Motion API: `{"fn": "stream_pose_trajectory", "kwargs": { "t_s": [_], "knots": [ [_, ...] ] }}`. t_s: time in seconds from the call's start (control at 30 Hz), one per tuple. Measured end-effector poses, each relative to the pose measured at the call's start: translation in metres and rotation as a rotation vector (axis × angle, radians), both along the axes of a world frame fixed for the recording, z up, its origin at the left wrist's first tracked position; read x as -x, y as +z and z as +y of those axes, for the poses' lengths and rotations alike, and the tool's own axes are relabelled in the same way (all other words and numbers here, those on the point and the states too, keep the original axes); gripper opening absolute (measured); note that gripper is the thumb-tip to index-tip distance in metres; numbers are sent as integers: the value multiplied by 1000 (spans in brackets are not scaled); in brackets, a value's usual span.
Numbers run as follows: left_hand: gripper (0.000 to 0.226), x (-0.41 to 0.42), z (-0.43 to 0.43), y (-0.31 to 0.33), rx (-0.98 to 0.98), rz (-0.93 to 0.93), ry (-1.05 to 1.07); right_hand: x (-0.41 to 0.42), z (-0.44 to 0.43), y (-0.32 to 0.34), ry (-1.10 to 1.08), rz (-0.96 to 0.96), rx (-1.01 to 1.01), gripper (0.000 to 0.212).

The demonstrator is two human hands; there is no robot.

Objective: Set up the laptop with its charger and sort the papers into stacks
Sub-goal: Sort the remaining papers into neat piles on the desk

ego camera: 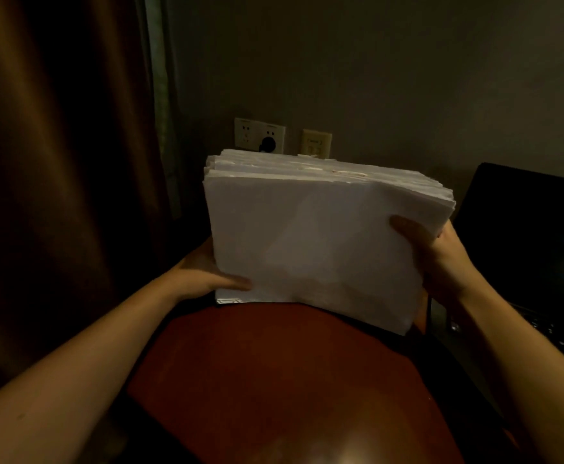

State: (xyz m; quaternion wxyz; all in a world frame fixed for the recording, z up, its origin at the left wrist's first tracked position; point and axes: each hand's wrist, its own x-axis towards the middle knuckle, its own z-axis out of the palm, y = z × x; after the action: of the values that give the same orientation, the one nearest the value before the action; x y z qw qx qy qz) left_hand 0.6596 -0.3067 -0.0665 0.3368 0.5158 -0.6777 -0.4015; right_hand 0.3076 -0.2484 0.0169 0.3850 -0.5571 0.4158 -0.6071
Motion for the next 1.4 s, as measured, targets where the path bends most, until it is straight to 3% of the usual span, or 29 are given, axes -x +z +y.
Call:
{"fn": "stream_pose_trajectory", "kwargs": {
  "t_s": [0.17,0.33,0.5,0.63,0.77,0.93,1.1,1.23,1.4],
  "knots": [
    [97,9,5,-6,135,3,151,0,1,-5,-60,-44,11,65],
    [110,7,8,-4,77,81,33,5,6,-6,-22,11,-11,70],
    [116,15,15,31,109,505,123,6,7,-4,14,18,-35,65],
    [92,39,25,48,135,653,193,0,8,-5,-23,-57,-29,63],
    [55,60,36,46,147,716,323,-15,18,-8,-90,-47,11,44],
    [54,70,41,46,221,633,451,-28,27,1,-79,10,58,34],
    [64,62,48,37,222,628,441,-21,33,-4,-106,27,61,44],
    [53,55,43,41,139,618,402,-9,32,0,-47,119,-6,49],
    [76,53,33,47,171,605,394,9,31,32,-115,289,-19,94]
  ]
}}
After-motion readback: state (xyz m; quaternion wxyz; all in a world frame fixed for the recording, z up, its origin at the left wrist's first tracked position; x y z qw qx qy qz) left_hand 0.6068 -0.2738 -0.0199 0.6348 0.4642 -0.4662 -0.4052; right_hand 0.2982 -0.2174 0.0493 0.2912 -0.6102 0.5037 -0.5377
